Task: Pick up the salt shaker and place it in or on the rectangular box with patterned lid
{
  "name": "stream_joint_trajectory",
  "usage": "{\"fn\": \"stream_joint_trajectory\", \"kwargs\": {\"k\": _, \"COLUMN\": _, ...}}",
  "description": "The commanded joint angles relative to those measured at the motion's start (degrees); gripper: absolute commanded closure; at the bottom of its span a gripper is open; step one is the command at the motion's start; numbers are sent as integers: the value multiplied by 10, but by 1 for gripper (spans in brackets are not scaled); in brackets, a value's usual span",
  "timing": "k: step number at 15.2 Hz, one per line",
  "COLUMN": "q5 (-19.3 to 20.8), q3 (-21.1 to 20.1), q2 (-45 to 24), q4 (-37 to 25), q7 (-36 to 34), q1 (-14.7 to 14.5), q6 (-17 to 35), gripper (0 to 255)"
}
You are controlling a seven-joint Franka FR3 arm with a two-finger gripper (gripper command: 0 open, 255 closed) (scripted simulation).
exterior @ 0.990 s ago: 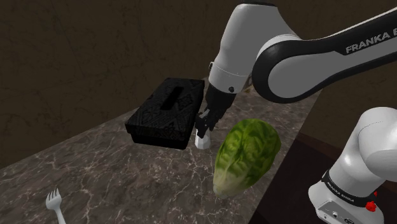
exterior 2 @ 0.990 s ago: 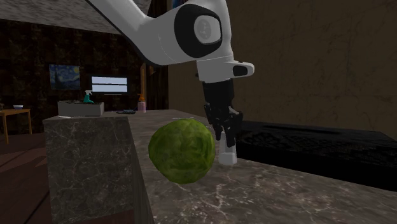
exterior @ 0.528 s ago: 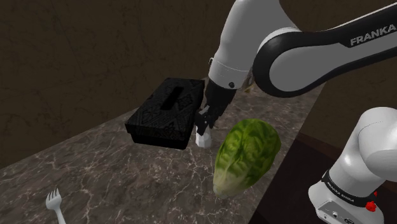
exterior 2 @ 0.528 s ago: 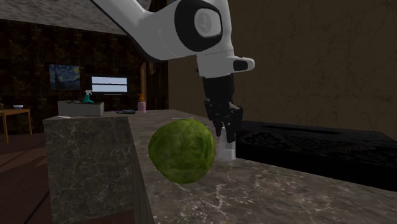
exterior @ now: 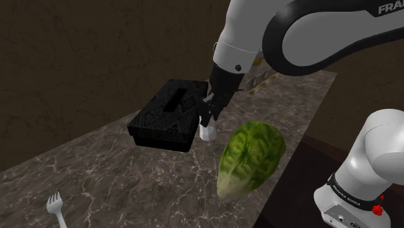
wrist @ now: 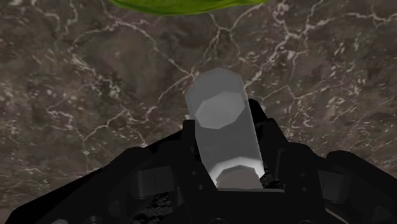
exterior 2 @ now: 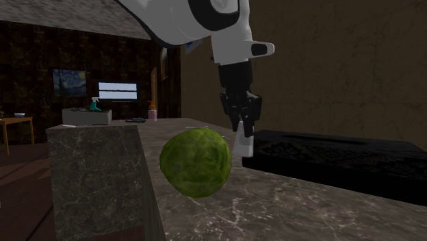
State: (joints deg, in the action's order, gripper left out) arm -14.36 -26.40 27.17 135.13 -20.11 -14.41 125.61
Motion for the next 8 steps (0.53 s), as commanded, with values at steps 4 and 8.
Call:
{"fn": "stream_joint_trajectory", "kwargs": {"k": 4, "q5": 4, "q3": 7, "q2": 7, "q4": -34, "q7": -1, "q1": 2, "q6": -41, "gripper": 255}}
{"fn": "stream_joint_trajectory", "kwargs": {"k": 8, "q5": 8, "q3": 12, "q2": 9, "q4": -63, "q7": -3, "q1": 3, "q6": -72, "gripper": 255}}
